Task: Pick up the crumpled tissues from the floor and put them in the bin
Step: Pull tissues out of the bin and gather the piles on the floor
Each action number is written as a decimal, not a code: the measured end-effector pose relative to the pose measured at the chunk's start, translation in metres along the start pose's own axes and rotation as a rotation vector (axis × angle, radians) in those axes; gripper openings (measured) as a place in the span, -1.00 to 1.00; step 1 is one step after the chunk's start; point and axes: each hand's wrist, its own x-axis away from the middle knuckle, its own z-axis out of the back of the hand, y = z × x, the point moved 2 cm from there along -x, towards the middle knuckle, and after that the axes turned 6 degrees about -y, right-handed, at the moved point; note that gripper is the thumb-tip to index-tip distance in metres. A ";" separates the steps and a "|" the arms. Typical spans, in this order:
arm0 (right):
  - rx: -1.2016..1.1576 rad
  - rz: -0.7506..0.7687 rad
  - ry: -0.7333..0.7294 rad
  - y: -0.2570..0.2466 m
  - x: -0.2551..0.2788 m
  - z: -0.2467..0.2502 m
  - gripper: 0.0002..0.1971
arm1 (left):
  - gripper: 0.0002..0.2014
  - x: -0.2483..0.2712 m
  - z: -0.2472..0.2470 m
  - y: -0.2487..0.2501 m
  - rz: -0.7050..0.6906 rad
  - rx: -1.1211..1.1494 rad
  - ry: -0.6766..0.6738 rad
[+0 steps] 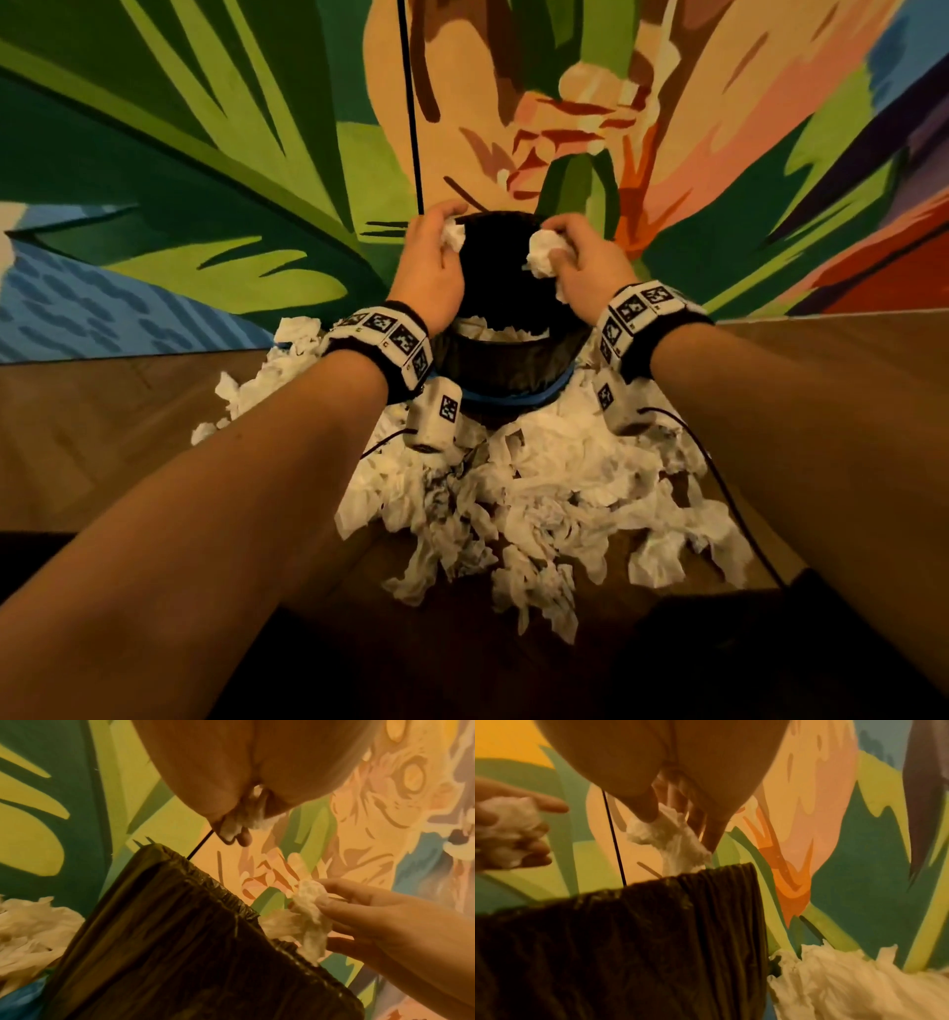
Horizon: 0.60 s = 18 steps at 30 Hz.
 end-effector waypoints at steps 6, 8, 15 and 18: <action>0.110 0.002 -0.011 0.009 -0.006 -0.009 -0.44 | -0.45 -0.017 -0.016 -0.009 0.108 -0.469 -0.194; 0.122 0.022 0.072 0.013 -0.006 -0.007 -0.44 | -0.49 -0.017 -0.015 -0.013 0.104 -0.443 -0.141; -0.315 -0.404 0.569 0.069 0.009 0.020 -0.65 | -0.80 0.000 0.025 -0.045 0.288 -0.229 0.324; -0.344 -0.668 0.577 0.107 0.037 0.012 -0.85 | -0.74 0.018 0.041 -0.077 0.480 -0.123 0.452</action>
